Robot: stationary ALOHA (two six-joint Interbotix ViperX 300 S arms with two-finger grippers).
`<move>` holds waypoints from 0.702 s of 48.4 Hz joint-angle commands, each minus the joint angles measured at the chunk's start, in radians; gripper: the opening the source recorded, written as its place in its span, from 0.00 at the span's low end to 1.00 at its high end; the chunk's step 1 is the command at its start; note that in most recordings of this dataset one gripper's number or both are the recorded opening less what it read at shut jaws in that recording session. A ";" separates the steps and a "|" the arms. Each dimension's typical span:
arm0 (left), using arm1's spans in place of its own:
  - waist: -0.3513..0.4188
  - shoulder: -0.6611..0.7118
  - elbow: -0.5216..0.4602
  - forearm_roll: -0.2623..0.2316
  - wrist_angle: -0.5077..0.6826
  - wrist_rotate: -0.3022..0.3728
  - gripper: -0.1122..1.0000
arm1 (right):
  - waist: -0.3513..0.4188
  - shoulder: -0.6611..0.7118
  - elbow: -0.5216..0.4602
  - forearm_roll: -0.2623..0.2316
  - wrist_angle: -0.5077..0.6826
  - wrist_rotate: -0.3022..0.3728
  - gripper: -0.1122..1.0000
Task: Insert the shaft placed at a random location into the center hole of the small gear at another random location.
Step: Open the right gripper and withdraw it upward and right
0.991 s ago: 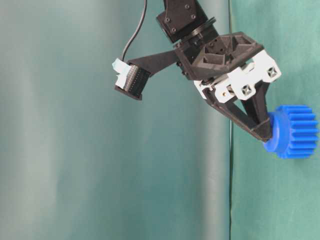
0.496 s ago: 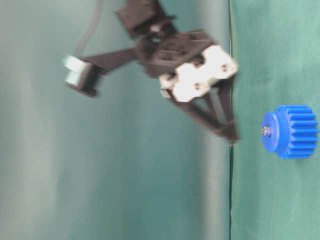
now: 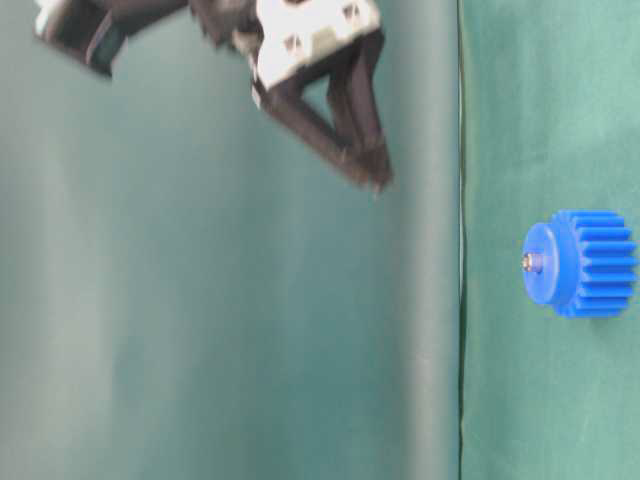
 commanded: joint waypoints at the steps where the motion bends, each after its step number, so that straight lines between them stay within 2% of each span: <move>1: 0.000 0.003 -0.009 -0.002 -0.006 0.002 0.10 | 0.008 -0.084 0.048 0.003 -0.003 0.002 0.72; 10: 0.002 0.000 -0.009 -0.002 -0.006 0.002 0.10 | 0.015 -0.275 0.170 0.005 0.023 0.003 0.72; 19: 0.002 0.000 -0.005 -0.002 -0.002 0.002 0.10 | 0.014 -0.413 0.224 0.003 0.083 0.003 0.72; 34: 0.002 -0.002 0.011 -0.002 0.003 0.002 0.10 | 0.014 -0.468 0.255 0.002 0.101 0.003 0.72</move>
